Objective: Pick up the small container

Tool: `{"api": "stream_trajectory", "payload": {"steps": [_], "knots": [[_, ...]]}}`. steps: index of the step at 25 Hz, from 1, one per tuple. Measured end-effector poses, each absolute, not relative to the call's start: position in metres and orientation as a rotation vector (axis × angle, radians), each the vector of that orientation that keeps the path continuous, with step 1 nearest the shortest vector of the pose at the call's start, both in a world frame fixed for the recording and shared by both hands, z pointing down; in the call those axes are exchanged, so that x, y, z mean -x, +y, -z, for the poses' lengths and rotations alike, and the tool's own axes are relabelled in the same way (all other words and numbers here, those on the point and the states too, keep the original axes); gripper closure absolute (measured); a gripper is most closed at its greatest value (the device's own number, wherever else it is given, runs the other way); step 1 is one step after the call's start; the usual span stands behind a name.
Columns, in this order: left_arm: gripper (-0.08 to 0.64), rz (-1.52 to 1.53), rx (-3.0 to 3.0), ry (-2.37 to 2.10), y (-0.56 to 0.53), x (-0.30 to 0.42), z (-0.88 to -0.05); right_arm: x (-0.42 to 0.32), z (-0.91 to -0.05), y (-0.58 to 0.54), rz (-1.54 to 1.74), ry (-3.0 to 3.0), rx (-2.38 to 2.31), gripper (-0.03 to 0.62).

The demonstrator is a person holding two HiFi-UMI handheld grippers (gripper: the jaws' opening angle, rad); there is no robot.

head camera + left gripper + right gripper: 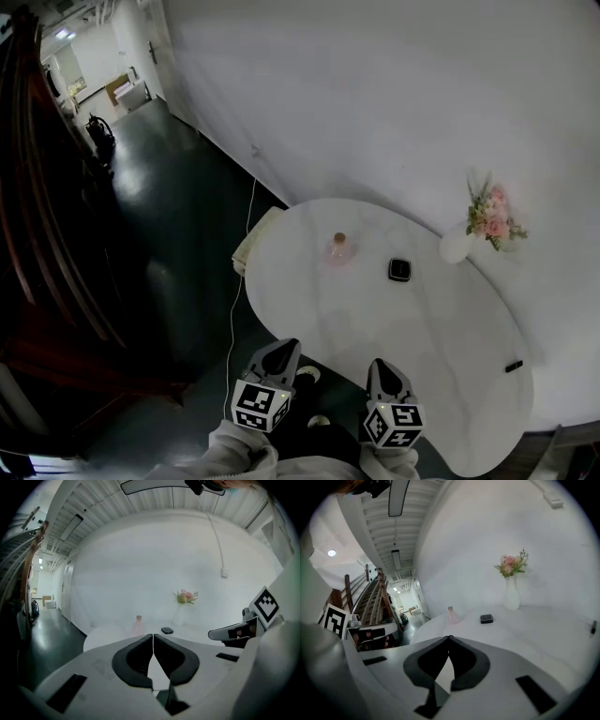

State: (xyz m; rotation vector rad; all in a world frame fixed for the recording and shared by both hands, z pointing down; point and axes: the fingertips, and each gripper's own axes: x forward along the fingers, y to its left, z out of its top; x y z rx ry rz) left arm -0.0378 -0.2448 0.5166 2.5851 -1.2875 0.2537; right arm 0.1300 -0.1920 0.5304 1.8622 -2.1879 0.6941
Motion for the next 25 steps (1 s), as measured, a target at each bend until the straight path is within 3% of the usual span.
{"api": "stream_trajectory", "payload": {"steps": [11, 12, 13, 14, 25], "knots": [[0.54, -0.245, -2.622, -1.217, -0.324, 0.015, -0.513, -0.143, -0.524, -0.258, -0.696, -2.143, -1.903, 0.543], [0.502, -0.236, -2.627, -1.202, -0.33, 0.012, -0.513, -0.144, -0.524, -0.263, -0.697, -2.137, -1.906, 0.543], [0.36, -0.228, -2.634, -1.182, -0.337, 0.009, -0.513, -0.144, -0.524, -0.267, -0.699, -2.131, -1.91, 0.543], [0.296, -0.223, -2.642, -1.163, -0.343, 0.005, -0.513, -0.145, -0.524, -0.271, -0.702, -2.123, -1.913, 0.543], [0.296, -0.239, -2.68, -1.029, -0.404, -0.022, -0.525, -0.159, -0.528, -0.306, -0.745, -2.005, -1.981, 0.543]]}}
